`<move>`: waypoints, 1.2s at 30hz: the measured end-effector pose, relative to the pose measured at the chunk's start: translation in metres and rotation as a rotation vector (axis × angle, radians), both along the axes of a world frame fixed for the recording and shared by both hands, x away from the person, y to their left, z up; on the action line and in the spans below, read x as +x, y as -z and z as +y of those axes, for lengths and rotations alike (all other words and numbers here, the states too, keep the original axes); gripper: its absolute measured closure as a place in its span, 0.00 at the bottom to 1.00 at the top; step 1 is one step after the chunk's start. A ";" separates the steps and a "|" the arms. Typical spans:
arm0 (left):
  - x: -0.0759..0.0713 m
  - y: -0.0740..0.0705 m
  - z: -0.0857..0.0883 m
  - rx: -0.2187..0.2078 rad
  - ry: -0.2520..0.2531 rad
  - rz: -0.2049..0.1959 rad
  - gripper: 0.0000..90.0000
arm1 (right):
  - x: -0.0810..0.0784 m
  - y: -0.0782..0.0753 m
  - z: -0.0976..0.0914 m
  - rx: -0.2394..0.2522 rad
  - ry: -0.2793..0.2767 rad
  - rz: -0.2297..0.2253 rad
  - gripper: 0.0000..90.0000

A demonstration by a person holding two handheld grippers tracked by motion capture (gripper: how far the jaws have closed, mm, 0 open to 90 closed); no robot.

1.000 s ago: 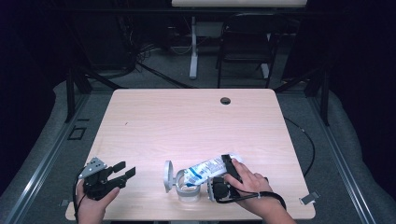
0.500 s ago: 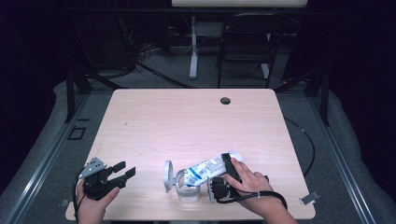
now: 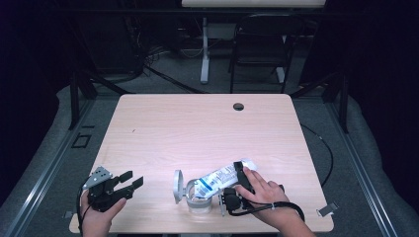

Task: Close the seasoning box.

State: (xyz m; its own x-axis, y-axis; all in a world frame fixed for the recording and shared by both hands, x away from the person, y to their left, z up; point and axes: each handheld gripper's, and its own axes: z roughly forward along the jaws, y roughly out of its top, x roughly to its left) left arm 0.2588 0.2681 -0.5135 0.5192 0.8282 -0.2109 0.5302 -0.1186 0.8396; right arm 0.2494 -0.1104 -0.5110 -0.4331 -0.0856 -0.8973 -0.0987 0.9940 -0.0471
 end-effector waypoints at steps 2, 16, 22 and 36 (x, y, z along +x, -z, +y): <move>0.000 0.000 0.000 0.000 0.000 0.000 0.53 | -0.001 -0.001 0.001 -0.017 0.005 -0.004 0.46; 0.000 0.001 0.001 -0.005 -0.006 -0.003 0.53 | 0.000 -0.002 0.001 -0.029 -0.008 -0.015 0.46; 0.000 0.001 0.002 -0.007 -0.007 -0.002 0.53 | 0.000 -0.003 0.002 -0.038 -0.020 -0.017 0.46; 0.001 0.001 0.002 -0.005 -0.006 -0.002 0.53 | 0.000 -0.005 0.004 -0.085 -0.033 -0.043 0.46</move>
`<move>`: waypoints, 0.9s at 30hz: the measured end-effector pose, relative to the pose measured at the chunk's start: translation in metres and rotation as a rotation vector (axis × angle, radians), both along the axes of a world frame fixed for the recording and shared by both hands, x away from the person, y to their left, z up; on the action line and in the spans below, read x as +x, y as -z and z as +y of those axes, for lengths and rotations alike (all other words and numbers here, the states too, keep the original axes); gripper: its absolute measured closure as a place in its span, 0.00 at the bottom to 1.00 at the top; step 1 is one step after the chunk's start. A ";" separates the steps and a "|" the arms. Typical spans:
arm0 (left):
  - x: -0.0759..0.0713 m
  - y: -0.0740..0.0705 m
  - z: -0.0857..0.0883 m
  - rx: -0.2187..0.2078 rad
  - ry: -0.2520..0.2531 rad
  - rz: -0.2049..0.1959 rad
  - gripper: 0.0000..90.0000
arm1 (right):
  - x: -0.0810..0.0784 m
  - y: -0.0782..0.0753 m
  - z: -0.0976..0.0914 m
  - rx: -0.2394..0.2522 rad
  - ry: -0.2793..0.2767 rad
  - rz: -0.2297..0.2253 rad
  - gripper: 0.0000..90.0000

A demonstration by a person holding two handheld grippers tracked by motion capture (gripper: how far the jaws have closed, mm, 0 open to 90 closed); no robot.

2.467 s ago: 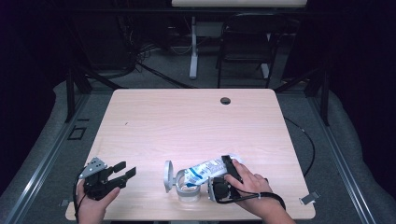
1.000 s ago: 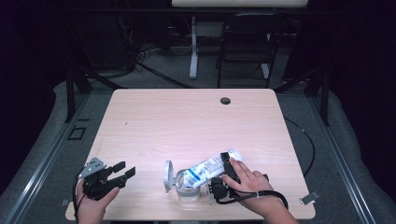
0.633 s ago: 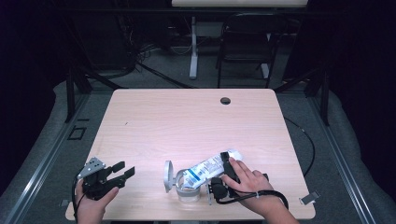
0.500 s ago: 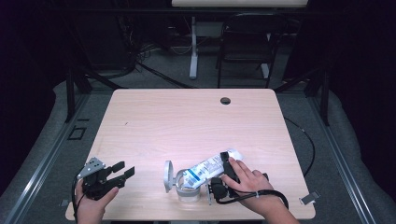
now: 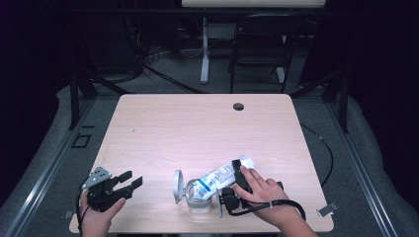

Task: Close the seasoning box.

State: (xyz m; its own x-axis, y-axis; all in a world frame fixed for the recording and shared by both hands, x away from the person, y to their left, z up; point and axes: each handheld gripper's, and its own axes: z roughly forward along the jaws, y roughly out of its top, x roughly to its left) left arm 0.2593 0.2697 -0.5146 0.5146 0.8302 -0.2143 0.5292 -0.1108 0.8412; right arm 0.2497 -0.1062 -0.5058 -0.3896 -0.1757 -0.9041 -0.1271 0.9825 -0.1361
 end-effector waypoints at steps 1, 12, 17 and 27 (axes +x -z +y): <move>0.000 0.000 0.000 0.000 0.000 0.000 0.53 | 0.000 0.000 0.000 -0.001 -0.002 -0.001 0.46; 0.000 0.000 0.000 -0.002 -0.004 0.005 0.53 | 0.000 -0.002 0.001 -0.027 -0.006 -0.016 0.47; 0.000 0.000 0.000 -0.002 -0.004 0.003 0.53 | 0.000 -0.002 0.002 -0.031 -0.007 -0.016 0.47; 0.000 0.000 0.001 -0.001 -0.003 0.001 0.53 | 0.001 -0.003 0.002 -0.033 -0.015 -0.019 0.47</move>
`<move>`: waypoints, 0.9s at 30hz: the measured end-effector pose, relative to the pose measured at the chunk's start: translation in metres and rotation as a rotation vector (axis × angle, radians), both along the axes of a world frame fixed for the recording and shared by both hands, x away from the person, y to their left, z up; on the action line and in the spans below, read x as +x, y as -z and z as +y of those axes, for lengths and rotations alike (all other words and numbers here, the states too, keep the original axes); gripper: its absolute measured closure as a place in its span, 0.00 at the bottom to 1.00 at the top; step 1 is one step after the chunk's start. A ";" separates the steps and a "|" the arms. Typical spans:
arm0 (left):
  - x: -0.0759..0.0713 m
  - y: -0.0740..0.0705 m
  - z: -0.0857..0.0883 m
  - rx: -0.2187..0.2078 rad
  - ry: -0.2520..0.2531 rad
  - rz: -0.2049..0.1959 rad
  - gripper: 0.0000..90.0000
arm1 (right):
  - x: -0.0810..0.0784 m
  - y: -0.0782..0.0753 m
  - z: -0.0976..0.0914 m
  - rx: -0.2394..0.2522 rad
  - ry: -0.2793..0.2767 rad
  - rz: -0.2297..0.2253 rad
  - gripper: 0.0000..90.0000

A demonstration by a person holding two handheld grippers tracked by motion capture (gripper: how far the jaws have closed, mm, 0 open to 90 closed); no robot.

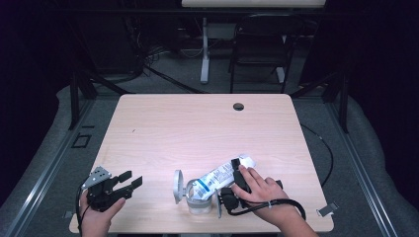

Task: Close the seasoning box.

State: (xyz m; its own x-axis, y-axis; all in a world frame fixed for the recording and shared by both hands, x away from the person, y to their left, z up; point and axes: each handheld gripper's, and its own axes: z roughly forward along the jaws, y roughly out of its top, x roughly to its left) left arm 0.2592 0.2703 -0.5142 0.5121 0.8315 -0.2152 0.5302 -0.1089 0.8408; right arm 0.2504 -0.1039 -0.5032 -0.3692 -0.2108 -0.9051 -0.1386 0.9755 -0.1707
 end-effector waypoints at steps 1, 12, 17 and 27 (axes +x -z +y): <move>0.000 0.000 0.000 0.001 0.000 0.000 0.53 | 0.000 0.000 0.000 0.000 -0.001 0.000 0.47; 0.000 0.000 0.000 -0.001 -0.002 -0.002 0.53 | -0.001 -0.002 0.001 -0.032 -0.001 -0.015 0.47; 0.000 0.000 0.000 0.001 -0.004 -0.001 0.53 | -0.001 -0.001 0.001 -0.024 -0.005 -0.015 0.47; 0.000 0.000 0.001 0.001 -0.002 0.001 0.53 | -0.001 -0.001 0.002 -0.030 -0.013 -0.018 0.47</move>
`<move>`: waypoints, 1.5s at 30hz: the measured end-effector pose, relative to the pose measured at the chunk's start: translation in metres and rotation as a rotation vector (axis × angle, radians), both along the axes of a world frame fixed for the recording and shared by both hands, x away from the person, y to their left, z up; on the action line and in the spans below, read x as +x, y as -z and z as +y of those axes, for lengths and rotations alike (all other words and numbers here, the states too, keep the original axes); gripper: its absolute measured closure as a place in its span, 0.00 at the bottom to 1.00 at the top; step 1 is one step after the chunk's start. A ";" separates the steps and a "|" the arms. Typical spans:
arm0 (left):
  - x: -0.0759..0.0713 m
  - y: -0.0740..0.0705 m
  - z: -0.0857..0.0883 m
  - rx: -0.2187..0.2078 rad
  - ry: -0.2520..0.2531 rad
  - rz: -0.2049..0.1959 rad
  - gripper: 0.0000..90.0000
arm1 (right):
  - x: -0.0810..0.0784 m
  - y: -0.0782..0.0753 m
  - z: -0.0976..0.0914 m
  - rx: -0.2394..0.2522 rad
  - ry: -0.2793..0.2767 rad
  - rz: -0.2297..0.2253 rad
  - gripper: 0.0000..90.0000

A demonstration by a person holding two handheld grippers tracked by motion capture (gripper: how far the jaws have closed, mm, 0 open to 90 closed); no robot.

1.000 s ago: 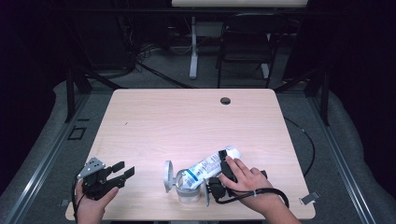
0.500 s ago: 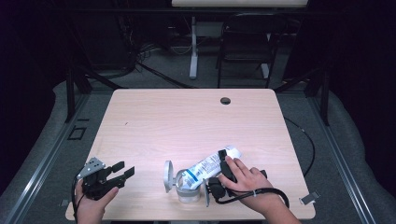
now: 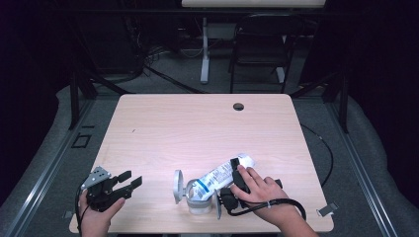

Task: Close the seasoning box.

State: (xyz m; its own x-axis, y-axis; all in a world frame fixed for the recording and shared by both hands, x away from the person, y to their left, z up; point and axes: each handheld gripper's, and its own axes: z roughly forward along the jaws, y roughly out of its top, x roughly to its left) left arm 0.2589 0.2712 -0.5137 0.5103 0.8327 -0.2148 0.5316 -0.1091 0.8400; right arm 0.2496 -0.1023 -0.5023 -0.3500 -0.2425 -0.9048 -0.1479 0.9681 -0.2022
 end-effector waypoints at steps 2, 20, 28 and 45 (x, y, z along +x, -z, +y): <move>0.000 0.000 0.000 -0.001 -0.002 -0.002 0.53 | 0.000 0.000 0.000 -0.002 0.000 -0.001 0.47; 0.000 0.001 -0.001 -0.001 -0.002 -0.002 0.53 | 0.000 -0.001 0.002 -0.022 -0.002 -0.009 0.47; 0.000 0.001 0.000 -0.002 -0.002 -0.001 0.53 | 0.000 -0.001 0.001 -0.019 -0.007 -0.008 0.47; 0.001 0.002 0.000 -0.007 -0.004 0.002 0.53 | -0.001 -0.002 0.001 -0.033 -0.004 -0.012 0.48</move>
